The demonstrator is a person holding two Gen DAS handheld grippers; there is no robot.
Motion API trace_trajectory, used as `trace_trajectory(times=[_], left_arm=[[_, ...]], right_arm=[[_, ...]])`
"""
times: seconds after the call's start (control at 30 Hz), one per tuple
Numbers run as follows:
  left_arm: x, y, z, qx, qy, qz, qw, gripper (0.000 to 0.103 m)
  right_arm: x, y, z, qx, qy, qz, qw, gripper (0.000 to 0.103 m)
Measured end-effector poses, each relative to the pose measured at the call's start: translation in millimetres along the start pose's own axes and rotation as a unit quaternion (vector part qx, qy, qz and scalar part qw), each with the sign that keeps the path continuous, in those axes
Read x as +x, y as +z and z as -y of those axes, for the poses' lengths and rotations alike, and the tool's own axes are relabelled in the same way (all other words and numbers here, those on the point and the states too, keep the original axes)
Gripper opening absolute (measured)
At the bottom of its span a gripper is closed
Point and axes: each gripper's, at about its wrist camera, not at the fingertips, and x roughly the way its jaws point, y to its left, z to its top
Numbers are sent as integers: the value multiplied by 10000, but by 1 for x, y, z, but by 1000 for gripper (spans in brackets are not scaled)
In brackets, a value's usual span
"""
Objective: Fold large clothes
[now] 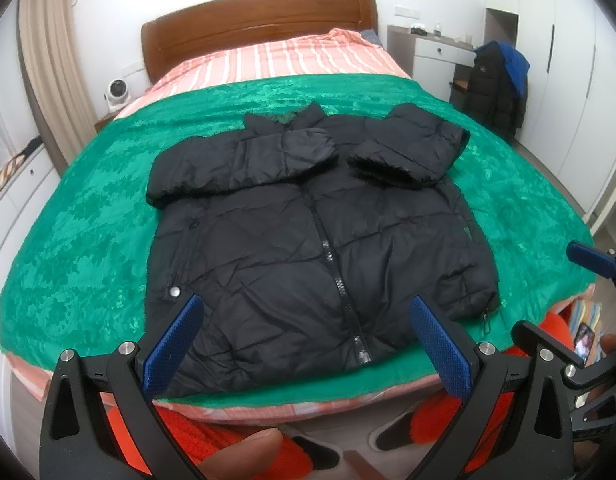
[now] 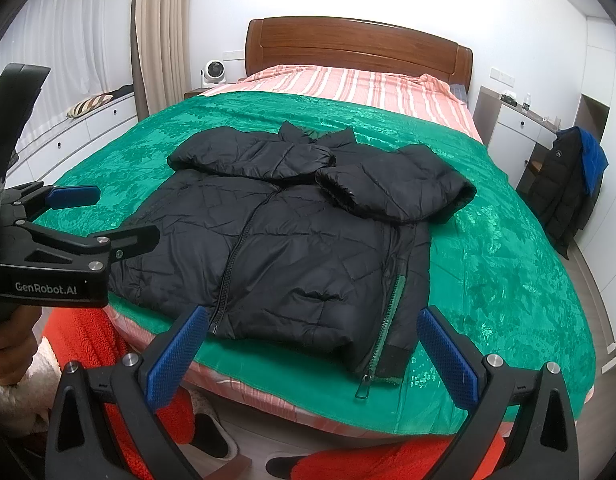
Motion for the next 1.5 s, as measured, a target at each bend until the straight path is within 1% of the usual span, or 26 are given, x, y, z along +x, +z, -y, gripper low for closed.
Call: trace_trajectory(times=[0.1,0.57,0.87,1.5], left_arm=[[0,1,0,-1,-4,-10,10000,103],[4,1,-1,-37,-13,-41,10000,103],[7,0,-3,-62,-21,-81,9999,103],[7,-1,-3,-80,-25,-69,9999,103]], right_arm=[[0,1,0,-94,-74,-5,9999,103],[2,3,-1,61,56,47,10000,103],[6,2,-1,114,120,-48,9999,103],[6,1,-2,90,111,-94,9999,103]])
